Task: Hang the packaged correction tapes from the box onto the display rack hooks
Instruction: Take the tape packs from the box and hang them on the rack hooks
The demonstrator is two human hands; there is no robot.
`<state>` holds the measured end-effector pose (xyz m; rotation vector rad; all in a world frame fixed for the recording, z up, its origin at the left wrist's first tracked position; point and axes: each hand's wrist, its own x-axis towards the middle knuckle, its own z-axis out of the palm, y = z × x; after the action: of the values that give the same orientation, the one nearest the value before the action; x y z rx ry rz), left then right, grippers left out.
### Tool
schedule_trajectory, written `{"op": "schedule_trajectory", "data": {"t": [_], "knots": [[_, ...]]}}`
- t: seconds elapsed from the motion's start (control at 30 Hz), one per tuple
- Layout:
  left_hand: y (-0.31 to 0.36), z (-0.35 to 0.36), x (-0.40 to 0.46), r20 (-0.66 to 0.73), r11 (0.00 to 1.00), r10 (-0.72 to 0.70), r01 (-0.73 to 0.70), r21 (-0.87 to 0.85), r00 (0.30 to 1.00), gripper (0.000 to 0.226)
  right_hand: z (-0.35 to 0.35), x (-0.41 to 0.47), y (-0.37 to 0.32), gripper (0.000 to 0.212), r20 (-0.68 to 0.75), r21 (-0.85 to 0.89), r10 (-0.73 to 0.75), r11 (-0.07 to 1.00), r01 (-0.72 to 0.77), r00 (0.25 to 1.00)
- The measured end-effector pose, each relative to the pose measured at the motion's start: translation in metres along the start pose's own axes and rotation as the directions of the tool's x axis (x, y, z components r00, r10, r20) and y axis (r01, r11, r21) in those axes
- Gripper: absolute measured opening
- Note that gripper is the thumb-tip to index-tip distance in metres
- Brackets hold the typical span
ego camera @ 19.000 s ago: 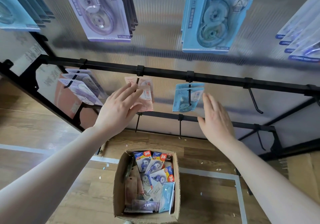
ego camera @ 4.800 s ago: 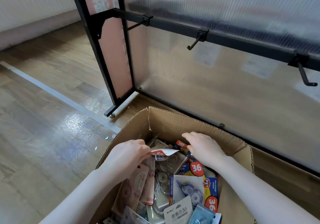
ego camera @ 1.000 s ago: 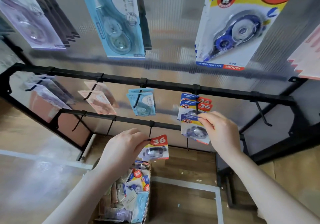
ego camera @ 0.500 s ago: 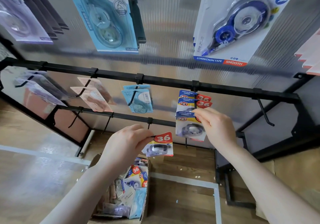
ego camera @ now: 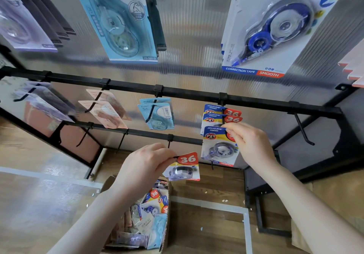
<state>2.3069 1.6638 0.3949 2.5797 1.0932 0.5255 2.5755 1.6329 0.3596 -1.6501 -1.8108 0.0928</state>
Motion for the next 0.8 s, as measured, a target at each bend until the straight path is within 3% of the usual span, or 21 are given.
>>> {"op": "schedule_trajectory", "data": {"t": [0.2, 0.4, 0.57, 0.8], "knots": [[-0.005, 0.005, -0.002, 0.012, 0.999, 0.030, -0.029, -0.017, 0.999, 0.018, 0.001, 0.007, 0.001, 0.043, 0.037, -0.016, -0.015, 1.000, 0.015, 0.999], [-0.006, 0.008, 0.001, -0.057, 0.994, 0.070, -0.075, -0.084, 0.996, 0.046, 0.006, 0.022, 0.010, 0.031, 0.033, -0.092, 0.004, 0.996, 0.000, 0.999], [0.000, 0.010, 0.010, -0.042, 0.995, 0.078, -0.081, -0.065, 0.996, 0.031, 0.005, 0.030, 0.014, 0.031, 0.048, -0.125, 0.031, 0.992, -0.025, 0.998], [0.024, 0.012, 0.036, -0.073, 0.987, 0.107, -0.115, -0.114, 0.992, 0.026, -0.015, 0.010, 0.022, 0.030, -0.073, -0.187, 0.062, 0.980, -0.075, 0.995]]}}
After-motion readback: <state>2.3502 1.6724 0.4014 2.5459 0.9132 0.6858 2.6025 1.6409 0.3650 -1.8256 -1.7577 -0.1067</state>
